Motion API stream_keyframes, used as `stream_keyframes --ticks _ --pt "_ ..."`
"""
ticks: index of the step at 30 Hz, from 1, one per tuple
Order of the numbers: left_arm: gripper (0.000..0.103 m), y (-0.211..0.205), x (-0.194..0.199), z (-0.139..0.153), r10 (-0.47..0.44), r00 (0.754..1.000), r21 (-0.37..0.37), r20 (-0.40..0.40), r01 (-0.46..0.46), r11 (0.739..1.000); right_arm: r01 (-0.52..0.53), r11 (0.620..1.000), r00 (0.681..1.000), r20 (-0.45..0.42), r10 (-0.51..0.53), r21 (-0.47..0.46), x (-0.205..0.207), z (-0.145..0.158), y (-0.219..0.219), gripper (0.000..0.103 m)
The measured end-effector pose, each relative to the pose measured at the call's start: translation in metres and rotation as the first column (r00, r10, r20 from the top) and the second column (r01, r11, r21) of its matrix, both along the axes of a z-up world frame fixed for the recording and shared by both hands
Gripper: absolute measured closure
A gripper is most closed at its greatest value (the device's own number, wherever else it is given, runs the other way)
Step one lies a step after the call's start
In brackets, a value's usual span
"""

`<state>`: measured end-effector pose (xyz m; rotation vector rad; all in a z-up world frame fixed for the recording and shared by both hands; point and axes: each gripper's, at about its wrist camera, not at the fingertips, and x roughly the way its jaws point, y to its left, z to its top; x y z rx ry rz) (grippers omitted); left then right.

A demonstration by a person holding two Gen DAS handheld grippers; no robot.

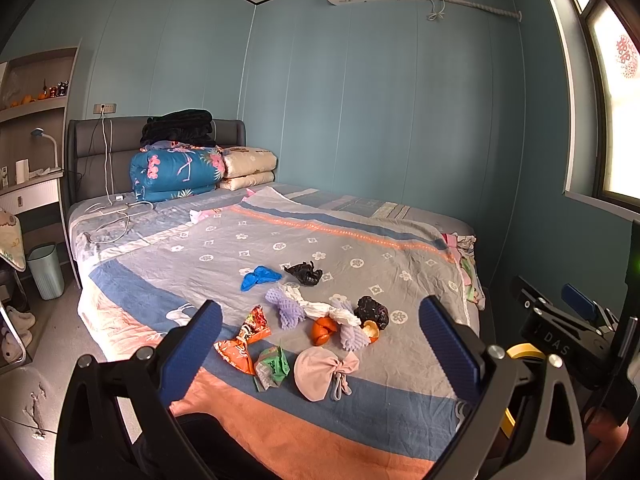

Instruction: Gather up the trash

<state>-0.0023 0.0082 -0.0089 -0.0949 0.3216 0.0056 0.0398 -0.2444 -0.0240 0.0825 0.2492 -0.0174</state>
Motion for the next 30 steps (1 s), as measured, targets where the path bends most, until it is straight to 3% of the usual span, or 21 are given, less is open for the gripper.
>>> stream_keyframes --ticks 30 --pt "0.008 -0.0004 -0.0002 -0.0036 0.0 1.0 -0.01 -0.012 0.0 1.0 0.006 1.0 1.0 -0.007 -0.006 -0.003 0.0002 -0.0022 0.001 0.008"
